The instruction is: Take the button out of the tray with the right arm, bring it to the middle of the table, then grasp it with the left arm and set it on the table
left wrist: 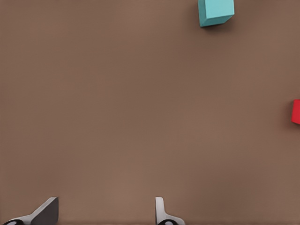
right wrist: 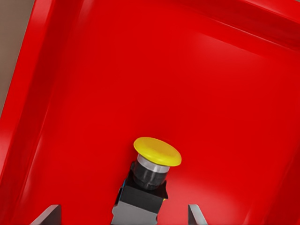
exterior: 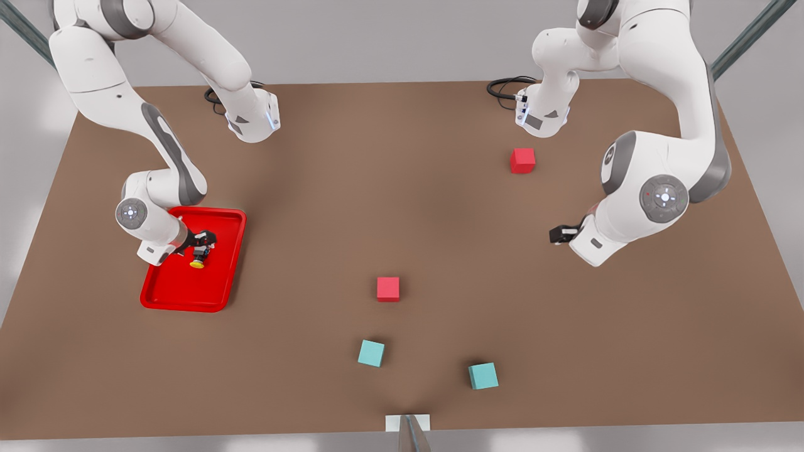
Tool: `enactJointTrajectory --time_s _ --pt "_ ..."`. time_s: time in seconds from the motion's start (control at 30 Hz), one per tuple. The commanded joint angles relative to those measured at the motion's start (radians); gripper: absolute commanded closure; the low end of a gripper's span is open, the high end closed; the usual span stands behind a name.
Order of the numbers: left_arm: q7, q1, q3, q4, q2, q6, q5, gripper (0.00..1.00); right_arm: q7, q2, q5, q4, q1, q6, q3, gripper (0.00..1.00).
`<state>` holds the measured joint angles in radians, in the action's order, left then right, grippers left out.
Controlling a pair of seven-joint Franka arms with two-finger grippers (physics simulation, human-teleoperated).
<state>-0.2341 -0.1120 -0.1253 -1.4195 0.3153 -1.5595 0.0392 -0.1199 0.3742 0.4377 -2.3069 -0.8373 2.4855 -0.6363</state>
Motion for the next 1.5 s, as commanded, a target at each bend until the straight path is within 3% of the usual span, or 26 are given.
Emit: enactJointTrajectory --time_s 0.0,0.6,0.67,0.7,1.03,1.07,1.1,1.27,1.33,1.47 --pt "0.001 -0.002 -0.001 0.002 -0.001 -0.002 0.007 0.0 0.011 0.003 0.004 0.001 -0.002 0.007 0.0 0.0" --pt "0.004 -0.015 0.001 0.007 0.007 -0.002 0.008 0.0 0.013 0.091 0.061 0.044 -0.025 0.009 0.0 0.0" --pt "0.198 -0.026 -0.001 0.008 0.005 -0.002 0.088 0.0 0.013 0.095 0.064 0.044 -0.029 0.009 0.0 0.0" --pt "0.05 -0.04 -0.002 0.007 0.005 -0.001 0.09 0.0 0.014 0.097 0.069 0.043 -0.029 0.009 0.0 0.0" --pt "0.05 -0.04 -0.002 0.007 0.004 0.003 0.087 0.0 0.029 0.12 0.084 0.03 -0.049 0.036 0.0 0.0" --pt "0.05 -0.038 -0.002 0.007 0.004 0.003 0.085 0.0 0.032 0.12 0.082 0.03 -0.048 0.036 0.0 0.04" --pt "0.05 -0.04 -0.002 0.007 0.004 0.001 0.087 0.0 0.043 0.12 0.082 0.03 -0.048 0.036 0.0 0.27" --pt "0.052 -0.038 -0.002 0.007 0.005 0.001 0.087 0.0 0.043 0.108 0.085 0.03 -0.063 0.035 0.0 0.32" --pt "0.05 -0.038 -0.002 0.007 0.005 0.001 0.087 0.0 0.043 0.111 0.085 0.03 -0.063 0.035 0.0 0.42" --pt "0.05 -0.04 -0.002 0.008 0.004 0.001 0.087 0.0 0.049 0.112 0.085 0.03 -0.059 0.036 0.0 0.5"
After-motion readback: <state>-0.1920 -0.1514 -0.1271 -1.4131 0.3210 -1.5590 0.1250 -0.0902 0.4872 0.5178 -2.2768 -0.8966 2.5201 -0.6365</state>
